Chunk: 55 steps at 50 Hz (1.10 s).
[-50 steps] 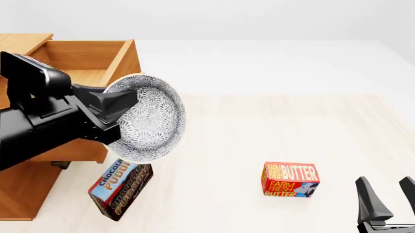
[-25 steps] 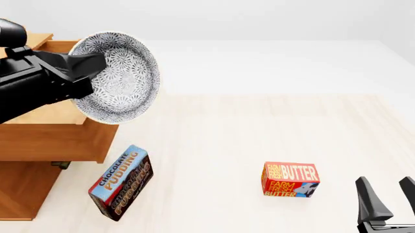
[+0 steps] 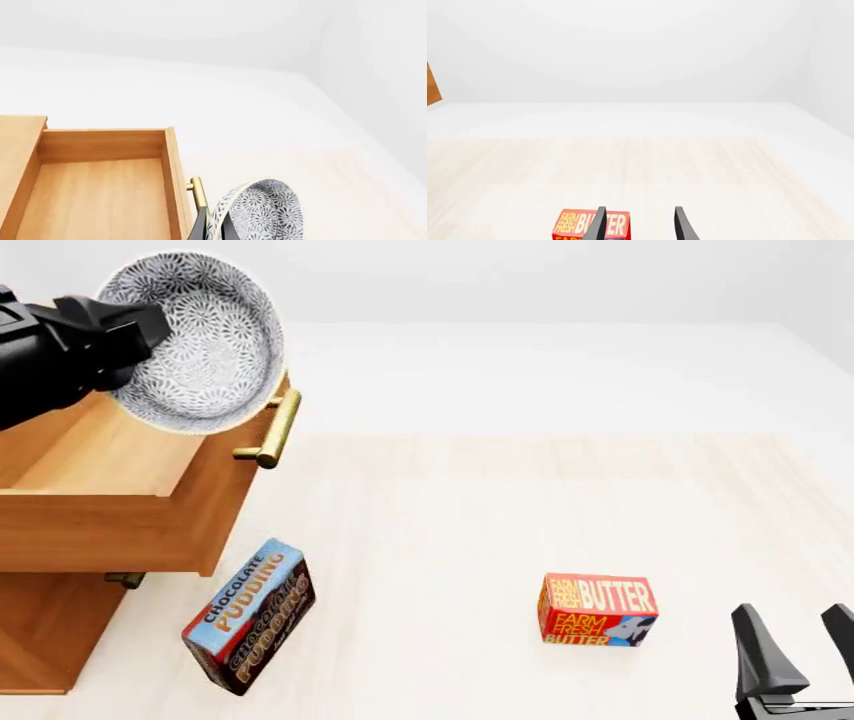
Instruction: Put the bowl in the top drawer of the cabinet.
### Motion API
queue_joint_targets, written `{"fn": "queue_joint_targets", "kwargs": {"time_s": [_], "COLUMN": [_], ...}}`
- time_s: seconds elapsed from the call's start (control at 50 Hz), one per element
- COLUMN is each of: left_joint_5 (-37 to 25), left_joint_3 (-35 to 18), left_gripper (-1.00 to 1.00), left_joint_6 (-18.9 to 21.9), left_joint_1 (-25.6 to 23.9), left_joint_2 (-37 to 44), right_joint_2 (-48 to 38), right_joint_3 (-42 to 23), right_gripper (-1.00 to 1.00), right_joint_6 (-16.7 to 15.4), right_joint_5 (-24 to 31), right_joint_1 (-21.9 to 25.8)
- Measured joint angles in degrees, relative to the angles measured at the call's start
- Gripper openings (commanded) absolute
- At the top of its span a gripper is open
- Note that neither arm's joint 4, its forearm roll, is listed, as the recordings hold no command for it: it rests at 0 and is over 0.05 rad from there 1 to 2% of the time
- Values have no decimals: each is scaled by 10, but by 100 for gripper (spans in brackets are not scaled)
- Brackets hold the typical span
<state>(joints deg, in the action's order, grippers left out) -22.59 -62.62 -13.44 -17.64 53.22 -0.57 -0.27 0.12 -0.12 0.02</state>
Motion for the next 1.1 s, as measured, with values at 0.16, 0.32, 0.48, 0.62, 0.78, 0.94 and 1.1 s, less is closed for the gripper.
{"fn": "queue_joint_targets", "kwargs": {"time_s": [0.16,0.32,0.48,0.62,0.78,0.94,1.1], "left_joint_5": [-1,3,13,28,41,57,70], "left_joint_3": [-9,-12,-13,-10,-4,4,9], "left_gripper": [-100,-100,-100,-100,-100,-100,-100], "left_joint_6": [-23,-44,-64,-83,-102,-121,-136], "left_joint_1": [27,48,73,97,121,146,169], "left_joint_2": [12,24,39,57,75,95,117], "right_joint_2": [0,0,0,0,0,0,0], "right_joint_3": [0,0,0,0,0,0,0], "right_gripper": [100,100,100,100,100,100,100], "right_joint_6": [0,0,0,0,0,0,0], "right_joint_5": [0,0,0,0,0,0,0], "right_joint_1": [0,0,0,0,0,0,0]}}
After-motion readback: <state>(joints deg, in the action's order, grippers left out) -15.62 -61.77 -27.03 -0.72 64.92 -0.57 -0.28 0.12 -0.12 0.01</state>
